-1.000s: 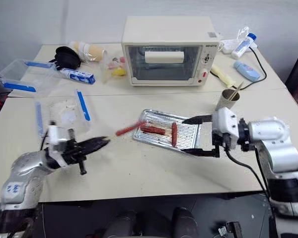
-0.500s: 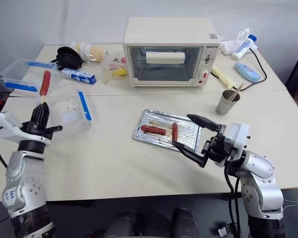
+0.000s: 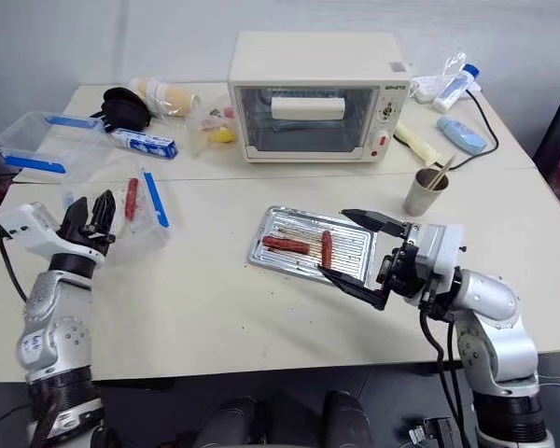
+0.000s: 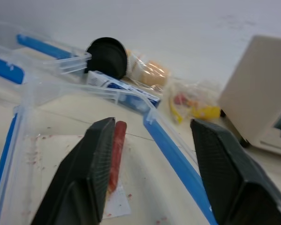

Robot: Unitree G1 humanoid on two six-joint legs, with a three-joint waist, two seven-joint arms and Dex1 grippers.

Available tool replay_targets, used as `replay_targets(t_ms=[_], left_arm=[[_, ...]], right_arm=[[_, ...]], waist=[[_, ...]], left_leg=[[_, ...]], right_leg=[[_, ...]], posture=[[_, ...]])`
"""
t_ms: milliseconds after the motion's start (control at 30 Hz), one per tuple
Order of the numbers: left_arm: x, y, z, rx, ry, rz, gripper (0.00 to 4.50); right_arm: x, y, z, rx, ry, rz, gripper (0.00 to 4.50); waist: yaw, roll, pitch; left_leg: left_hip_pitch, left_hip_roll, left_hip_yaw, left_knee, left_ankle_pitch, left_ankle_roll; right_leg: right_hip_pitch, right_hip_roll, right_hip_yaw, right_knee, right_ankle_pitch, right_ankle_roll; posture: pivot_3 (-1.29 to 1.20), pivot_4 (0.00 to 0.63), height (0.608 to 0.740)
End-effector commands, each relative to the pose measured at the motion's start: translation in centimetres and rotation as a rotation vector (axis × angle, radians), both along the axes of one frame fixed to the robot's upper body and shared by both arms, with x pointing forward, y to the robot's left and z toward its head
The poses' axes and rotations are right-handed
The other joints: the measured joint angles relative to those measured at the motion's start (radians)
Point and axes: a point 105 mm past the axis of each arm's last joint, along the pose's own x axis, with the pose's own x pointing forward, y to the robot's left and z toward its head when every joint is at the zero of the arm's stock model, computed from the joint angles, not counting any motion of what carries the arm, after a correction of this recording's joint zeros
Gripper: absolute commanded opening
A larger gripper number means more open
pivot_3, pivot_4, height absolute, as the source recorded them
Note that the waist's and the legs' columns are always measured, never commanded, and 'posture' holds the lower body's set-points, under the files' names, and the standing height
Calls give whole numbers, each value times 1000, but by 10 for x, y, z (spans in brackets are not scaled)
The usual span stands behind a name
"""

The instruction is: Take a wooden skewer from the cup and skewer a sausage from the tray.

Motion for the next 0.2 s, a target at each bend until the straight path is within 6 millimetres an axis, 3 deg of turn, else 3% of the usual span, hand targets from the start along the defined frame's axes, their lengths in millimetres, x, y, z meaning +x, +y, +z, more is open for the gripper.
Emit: replay_targets(t_ms=[33, 200], left_arm=[[-21, -26, 28, 323, -63, -229, 3247], [-48, -52, 0, 736, 79, -574, 3247]], right_arm=[[-3, -12, 3, -40, 4, 3, 4500], [-7, -29, -21, -189, 120, 49, 4500]], waist=[[-5, 0, 0], [-4, 0, 0]], left_leg=[[0, 0, 0, 0, 0, 0], [0, -1, 0, -1, -1, 0]], right_leg=[[0, 0, 0, 0, 0, 0], [0, -6, 0, -2, 0, 0]], posture=[[0, 150, 740], [0, 150, 740]])
